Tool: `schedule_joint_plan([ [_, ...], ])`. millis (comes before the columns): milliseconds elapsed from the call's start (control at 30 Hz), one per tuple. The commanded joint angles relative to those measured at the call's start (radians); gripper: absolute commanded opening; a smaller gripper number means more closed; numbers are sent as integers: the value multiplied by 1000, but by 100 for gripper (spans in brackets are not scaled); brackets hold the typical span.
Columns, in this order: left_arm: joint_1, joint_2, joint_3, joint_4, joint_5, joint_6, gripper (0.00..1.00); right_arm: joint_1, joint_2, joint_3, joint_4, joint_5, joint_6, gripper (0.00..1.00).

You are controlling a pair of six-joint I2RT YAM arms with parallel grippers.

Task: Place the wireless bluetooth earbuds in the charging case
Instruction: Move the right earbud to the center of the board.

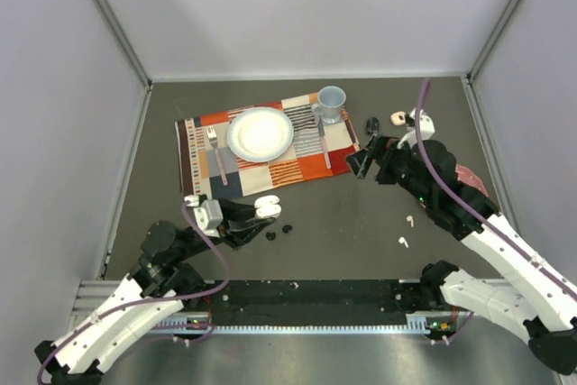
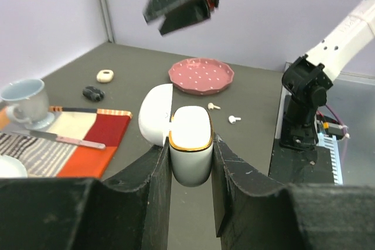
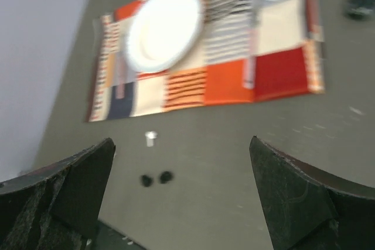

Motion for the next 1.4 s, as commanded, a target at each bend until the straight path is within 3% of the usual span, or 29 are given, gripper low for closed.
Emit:
schedule_joint_plan([
  [0, -2, -44, 86, -70, -42, 30, 0, -123, -50, -73, -199, 18, -84, 99],
  [233, -3, -72, 137, -174, -58, 56, 0, -192, -64, -157, -396, 108, -55, 97],
  [367, -2, -95, 122, -160, -74, 56, 0, -212, -4, -186, -442, 41, -41, 85],
  [600, -2, -87, 120, -148, -69, 56, 0, -226, 37, -263, -488, 27, 171, 93],
  [867, -2, -86, 115, -133, -62, 56, 0, -226, -32, -401, -502, 183, 363, 94],
  [1367, -3, -84, 108, -116, -46, 48, 0, -226, -38, -470, -368, 206, 316, 93],
])
